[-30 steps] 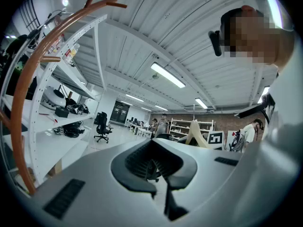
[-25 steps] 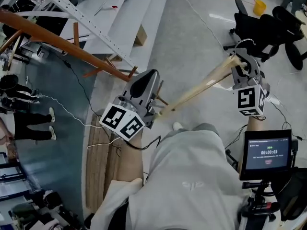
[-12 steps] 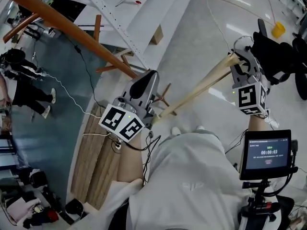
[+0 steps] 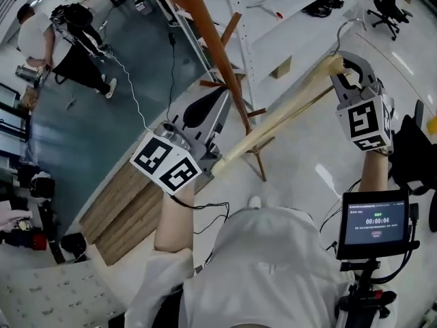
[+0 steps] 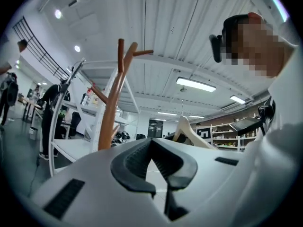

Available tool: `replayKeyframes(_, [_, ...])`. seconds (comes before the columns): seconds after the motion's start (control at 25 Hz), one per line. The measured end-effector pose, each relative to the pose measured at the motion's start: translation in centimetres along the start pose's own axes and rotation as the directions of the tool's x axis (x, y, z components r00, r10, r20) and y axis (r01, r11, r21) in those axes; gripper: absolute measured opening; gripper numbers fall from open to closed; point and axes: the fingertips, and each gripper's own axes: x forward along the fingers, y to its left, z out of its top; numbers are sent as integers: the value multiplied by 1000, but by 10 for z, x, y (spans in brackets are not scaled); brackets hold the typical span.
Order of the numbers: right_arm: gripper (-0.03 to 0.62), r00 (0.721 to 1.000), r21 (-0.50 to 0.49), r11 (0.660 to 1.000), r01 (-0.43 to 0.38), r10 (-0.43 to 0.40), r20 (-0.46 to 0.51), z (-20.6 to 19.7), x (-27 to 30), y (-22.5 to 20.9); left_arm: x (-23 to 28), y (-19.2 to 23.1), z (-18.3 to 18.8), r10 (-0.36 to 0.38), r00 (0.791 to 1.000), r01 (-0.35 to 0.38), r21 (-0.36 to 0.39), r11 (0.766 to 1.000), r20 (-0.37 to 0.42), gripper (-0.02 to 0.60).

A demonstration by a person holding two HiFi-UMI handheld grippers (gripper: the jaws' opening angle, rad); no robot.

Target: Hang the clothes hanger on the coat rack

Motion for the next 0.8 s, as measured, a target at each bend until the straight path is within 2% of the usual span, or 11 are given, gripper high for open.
replayKeyframes(0.12, [63, 993, -34, 998, -47, 51, 104, 32, 52, -16, -1, 33, 24, 91, 995, -92, 37, 995, 38, 5])
replayKeyframes(0.2, [63, 986, -48, 996, -69, 76, 150, 61, 65, -25, -9, 41, 46, 130, 990, -133, 65, 989, 55, 5])
replayKeyframes(0.4, [63, 961, -97, 989, -113, 134, 242, 135, 77, -42, -37, 40, 104, 189, 974, -204, 121, 972, 120, 6])
replayKeyframes(0.56, [63, 937, -154, 978, -141, 182, 298, 178, 114, -59, -32, 63, 137, 244, 958, -267, 155, 951, 154, 5])
replayKeyframes(0.8, [63, 914, -190, 971, -144, 204, 350, 238, 119, -80, -51, 68, 190, 282, 936, -320, 172, 932, 212, 5])
